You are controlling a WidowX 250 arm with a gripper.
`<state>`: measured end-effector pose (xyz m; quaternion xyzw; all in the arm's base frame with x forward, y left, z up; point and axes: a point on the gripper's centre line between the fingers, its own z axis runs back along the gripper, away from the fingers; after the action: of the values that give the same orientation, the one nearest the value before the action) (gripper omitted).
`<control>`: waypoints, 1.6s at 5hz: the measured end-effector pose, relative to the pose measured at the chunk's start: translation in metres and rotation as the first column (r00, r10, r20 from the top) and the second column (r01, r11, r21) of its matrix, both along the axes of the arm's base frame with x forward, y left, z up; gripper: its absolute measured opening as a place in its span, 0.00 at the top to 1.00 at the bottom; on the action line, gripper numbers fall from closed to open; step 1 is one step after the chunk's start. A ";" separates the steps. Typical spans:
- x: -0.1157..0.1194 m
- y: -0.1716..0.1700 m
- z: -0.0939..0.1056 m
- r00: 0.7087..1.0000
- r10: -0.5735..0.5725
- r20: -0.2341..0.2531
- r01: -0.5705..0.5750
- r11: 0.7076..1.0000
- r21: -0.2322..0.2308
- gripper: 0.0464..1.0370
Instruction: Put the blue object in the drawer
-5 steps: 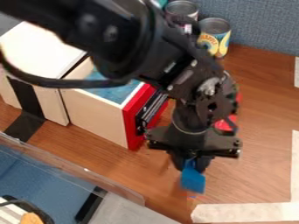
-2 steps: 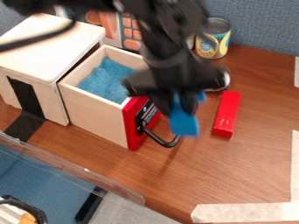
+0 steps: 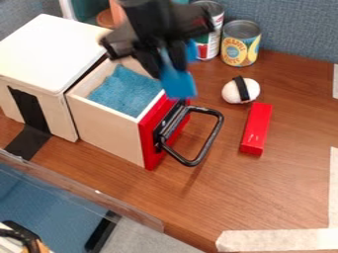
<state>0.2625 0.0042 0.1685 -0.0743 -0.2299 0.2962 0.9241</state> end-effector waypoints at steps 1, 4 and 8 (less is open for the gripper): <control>0.007 0.021 0.009 0.997 0.070 0.020 -0.070 0.998 -0.002 0.79; 0.020 0.054 -0.023 0.987 0.145 -0.063 -0.141 0.988 0.063 0.79; 0.021 0.076 -0.064 0.973 0.184 -0.141 -0.173 0.981 0.087 0.79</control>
<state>0.2830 0.0802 0.1043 0.0034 -0.1769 0.3740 0.9104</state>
